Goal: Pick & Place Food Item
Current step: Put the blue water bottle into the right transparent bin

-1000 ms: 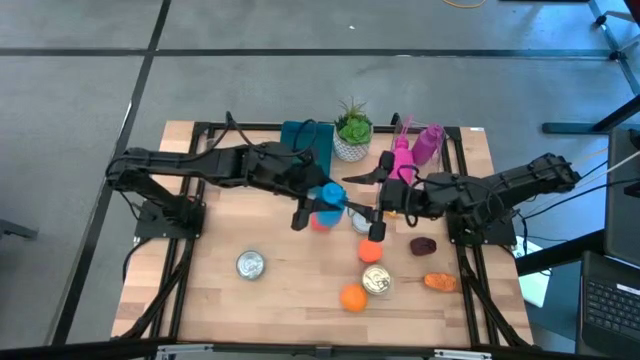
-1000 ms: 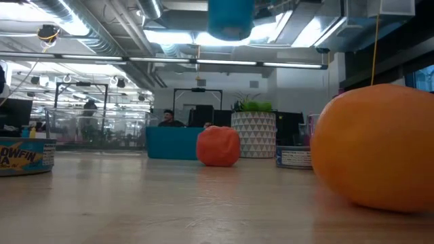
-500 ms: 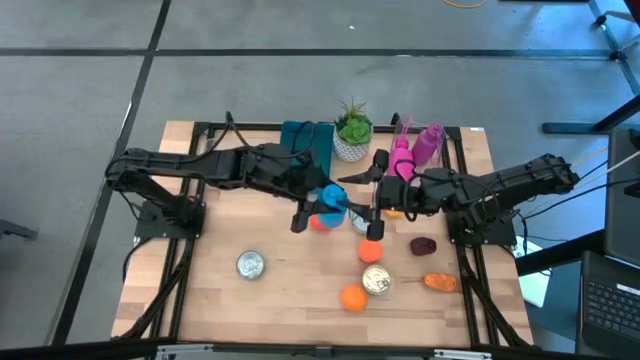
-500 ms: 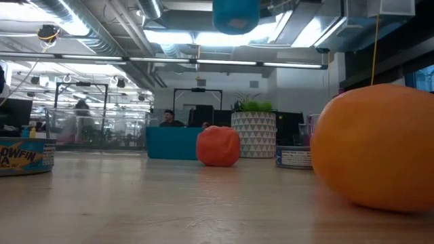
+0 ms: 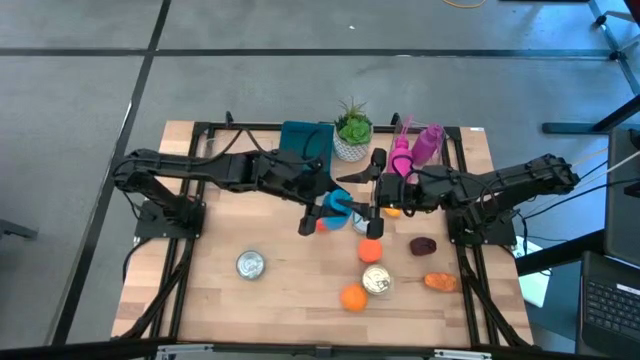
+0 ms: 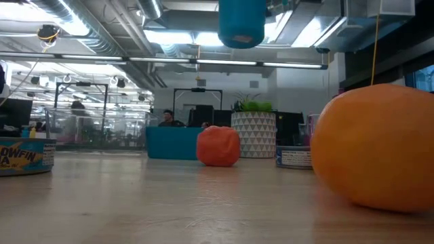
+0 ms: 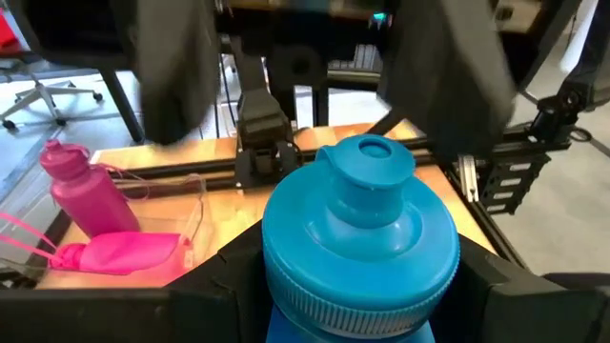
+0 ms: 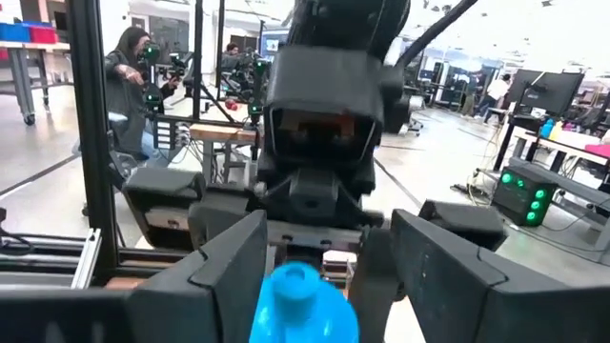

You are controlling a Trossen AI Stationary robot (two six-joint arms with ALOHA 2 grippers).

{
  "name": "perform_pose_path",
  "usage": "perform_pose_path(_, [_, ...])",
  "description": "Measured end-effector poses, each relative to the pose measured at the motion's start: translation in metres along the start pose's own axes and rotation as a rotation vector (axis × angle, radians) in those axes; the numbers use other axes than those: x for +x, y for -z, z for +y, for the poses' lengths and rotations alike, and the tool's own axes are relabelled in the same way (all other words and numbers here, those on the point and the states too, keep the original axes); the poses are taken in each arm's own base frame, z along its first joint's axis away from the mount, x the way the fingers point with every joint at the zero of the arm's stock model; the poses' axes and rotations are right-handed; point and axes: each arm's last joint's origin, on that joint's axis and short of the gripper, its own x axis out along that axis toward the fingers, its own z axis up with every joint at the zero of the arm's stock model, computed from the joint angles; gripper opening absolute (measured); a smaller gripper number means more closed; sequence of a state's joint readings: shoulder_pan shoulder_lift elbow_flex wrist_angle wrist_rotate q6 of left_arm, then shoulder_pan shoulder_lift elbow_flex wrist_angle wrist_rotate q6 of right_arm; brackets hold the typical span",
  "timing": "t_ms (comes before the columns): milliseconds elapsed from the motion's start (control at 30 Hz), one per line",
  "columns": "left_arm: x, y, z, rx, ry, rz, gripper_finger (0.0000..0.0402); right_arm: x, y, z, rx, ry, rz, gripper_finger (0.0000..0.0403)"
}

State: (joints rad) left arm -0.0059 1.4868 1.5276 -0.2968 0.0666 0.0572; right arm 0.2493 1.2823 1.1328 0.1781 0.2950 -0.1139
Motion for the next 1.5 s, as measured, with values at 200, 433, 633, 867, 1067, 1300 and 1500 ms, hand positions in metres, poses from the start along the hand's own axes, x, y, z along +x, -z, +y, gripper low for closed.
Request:
perform_pose_path(200, [-0.0001,-0.0048,-0.0001,0.003,0.009,-0.050,0.0191,-0.0001,0.0006,0.0001,0.000,-0.001,0.007,0.0204])
perform_pose_path(433, [-0.0001,-0.0046,-0.0001,0.006,0.010,-0.048,0.0191,0.0010,0.0023,0.0007,0.005,-0.002,0.018,0.0194])
perform_pose_path(633, [0.0003,-0.0041,-0.0001,0.014,0.010,-0.046,0.0191,0.0011,0.0042,0.0009,0.014,-0.005,0.036,0.0179])
perform_pose_path(867, [0.0005,-0.0040,-0.0001,0.022,0.009,-0.046,0.0191,0.0011,0.0055,0.0011,0.013,-0.006,0.050,0.0134])
perform_pose_path(1067, [0.0006,-0.0041,-0.0026,0.054,0.012,-0.046,0.0191,0.0011,0.0061,0.0020,0.009,-0.009,0.054,0.0084])
perform_pose_path(1300, [0.0008,-0.0025,-0.0039,0.077,-0.018,-0.026,0.0211,0.0015,0.0071,0.0022,0.006,-0.009,0.061,0.0070])
perform_pose_path(1500, [-0.0036,-0.0058,-0.0042,0.085,-0.021,-0.041,0.0226,0.0019,0.0091,0.0024,0.005,-0.007,0.074,0.0077])
